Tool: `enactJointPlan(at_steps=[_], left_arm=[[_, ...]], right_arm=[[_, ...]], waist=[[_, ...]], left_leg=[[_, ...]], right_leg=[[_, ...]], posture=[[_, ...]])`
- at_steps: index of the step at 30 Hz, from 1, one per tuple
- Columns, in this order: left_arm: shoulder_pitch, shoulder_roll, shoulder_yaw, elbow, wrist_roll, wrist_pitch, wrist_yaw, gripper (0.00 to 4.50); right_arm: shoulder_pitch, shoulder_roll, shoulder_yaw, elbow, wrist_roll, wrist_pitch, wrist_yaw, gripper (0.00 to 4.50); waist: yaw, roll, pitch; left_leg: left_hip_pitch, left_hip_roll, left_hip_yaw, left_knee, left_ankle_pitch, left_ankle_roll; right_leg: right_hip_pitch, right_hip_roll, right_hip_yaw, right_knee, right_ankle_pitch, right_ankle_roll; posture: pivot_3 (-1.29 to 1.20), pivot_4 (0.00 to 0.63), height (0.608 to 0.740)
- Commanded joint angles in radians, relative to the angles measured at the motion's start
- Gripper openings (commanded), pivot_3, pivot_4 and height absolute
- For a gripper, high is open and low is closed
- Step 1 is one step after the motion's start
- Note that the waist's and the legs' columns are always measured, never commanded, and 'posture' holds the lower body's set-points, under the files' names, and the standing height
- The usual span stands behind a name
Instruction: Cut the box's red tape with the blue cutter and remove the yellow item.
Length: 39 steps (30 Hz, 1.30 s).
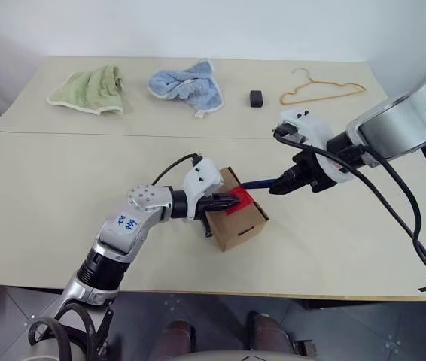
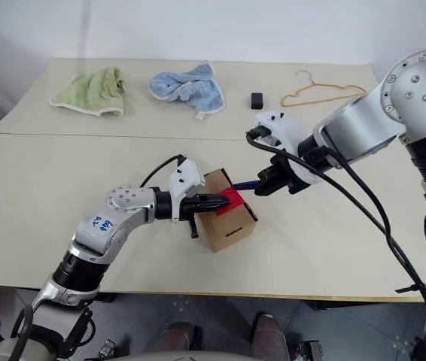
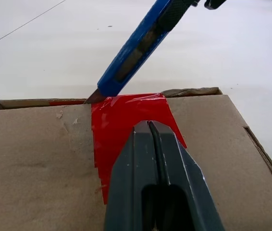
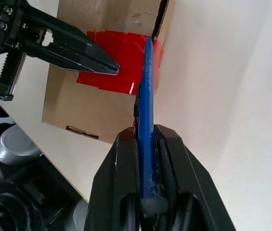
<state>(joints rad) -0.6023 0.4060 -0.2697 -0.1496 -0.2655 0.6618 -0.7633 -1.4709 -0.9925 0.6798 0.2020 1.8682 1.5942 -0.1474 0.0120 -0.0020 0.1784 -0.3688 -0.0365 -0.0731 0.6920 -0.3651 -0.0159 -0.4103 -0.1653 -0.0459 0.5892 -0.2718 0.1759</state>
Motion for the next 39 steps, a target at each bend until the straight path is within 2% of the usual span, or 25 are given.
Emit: enactJointPlan(at_steps=[1, 10, 17, 39], left_arm=[[0.056, 0.007, -0.056, 0.049, 0.031, 0.055, 0.006, 0.0], [0.065, 0.006, -0.054, 0.044, 0.033, 0.054, 0.013, 0.0], [0.07, 0.008, -0.05, 0.04, 0.032, 0.055, 0.016, 0.0], [0.072, 0.019, -0.04, 0.033, 0.03, 0.065, 0.02, 0.0]], right_arm=[[-0.026, -0.006, 0.057, -0.045, 0.05, 0.02, 0.097, 0.17], [-0.054, -0.059, 0.144, -0.087, 0.035, 0.02, 0.187, 0.17], [-0.05, -0.083, 0.164, -0.106, 0.008, 0.02, 0.226, 0.17], [0.043, -0.133, 0.136, -0.184, -0.014, 0.02, 0.25, 0.17]], waist=[[0.001, 0.0, 0.0], [0.006, 0.0, 0.0], [0.009, 0.0, 0.0], [0.01, 0.0, 0.0]], left_leg=[[0.0, 0.0, 0.0, 0.0, 0.0, 0.0], [-0.001, 0.0, 0.0, -0.001, 0.0, 0.0], [-0.001, 0.0, 0.0, -0.001, 0.0, 0.0], [0.0, 0.0, 0.0, -0.001, 0.0, 0.0]], right_leg=[[0.0, 0.0, 0.0, 0.0, 0.0, 0.0], [-0.001, 0.0, 0.0, -0.001, 0.0, 0.0], [-0.001, 0.0, 0.0, -0.001, 0.0, 0.0], [-0.001, 0.0, 0.0, -0.001, 0.0, 0.0]], posture=[[0.0, 0.15, 0.74], [0.0, 0.15, 0.74], [0.0, 0.15, 0.74], [0.0, 0.15, 0.74]])
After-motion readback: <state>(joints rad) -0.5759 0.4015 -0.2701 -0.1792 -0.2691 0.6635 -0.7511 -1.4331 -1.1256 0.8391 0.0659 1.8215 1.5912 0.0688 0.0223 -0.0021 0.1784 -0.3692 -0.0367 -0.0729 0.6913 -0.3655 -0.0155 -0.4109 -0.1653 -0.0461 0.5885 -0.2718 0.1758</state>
